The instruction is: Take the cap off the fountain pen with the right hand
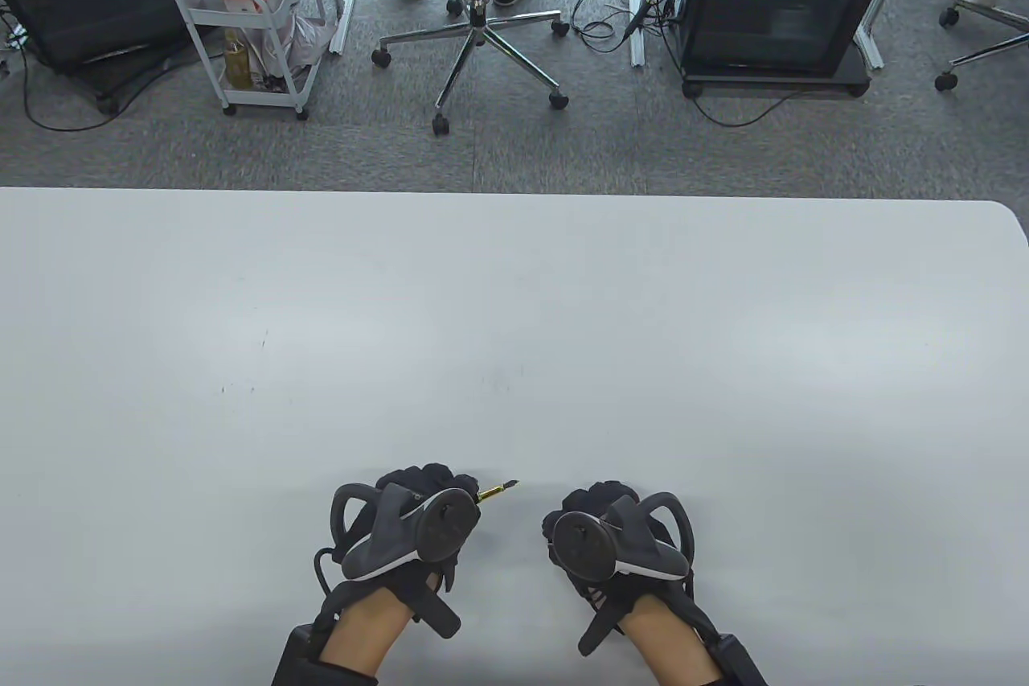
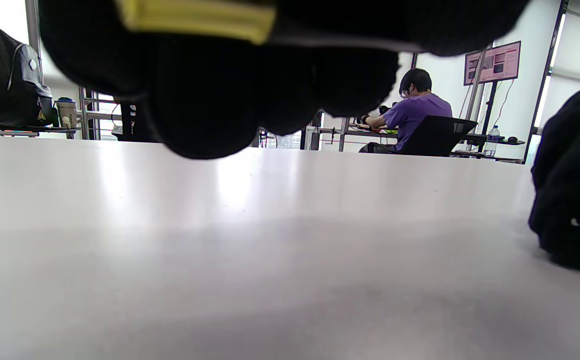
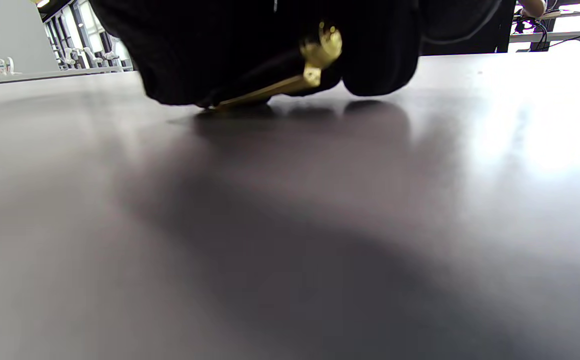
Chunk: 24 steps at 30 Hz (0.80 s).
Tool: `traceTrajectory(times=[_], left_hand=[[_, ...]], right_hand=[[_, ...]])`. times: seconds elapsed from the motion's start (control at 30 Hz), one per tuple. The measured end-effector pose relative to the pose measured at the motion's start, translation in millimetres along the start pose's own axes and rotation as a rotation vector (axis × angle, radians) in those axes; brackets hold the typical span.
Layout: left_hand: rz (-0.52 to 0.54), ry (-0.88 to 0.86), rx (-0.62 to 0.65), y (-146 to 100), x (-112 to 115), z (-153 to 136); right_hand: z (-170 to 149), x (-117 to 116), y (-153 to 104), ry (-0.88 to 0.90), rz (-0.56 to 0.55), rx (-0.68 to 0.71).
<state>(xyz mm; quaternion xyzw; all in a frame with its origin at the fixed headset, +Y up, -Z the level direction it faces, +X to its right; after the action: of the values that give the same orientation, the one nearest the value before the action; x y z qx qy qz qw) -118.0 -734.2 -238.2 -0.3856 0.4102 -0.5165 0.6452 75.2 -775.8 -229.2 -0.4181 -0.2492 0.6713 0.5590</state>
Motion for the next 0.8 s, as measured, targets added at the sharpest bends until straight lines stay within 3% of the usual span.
traceTrajectory(times=[0.5, 0.8], left_hand=[[-0.031, -0.001, 0.008, 0.7, 4.3, -1.0], [-0.033, 0.003, 0.010, -0.7, 2.9, 0.2]], right_hand=[[9.6, 3.4, -0.7, -0.173, -0.060, 0.087], [9.7, 5.6, -1.1, -0.186, -0.055, 0.096]])
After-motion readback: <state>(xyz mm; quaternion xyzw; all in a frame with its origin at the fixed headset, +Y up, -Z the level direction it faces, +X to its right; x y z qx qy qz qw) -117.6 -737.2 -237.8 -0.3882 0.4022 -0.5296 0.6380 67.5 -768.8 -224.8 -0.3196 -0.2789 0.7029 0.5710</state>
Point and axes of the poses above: the tracker on the back of each hand, its own z axis roughly to the thumb side, its own y axis roughly from the wrist to the fingertips, x = y × z, the point moved 2 cm from there along y, roughly from the wrist to the fingertips, and after that the axes turned 8 degrees about z, right-handed, at the moved point
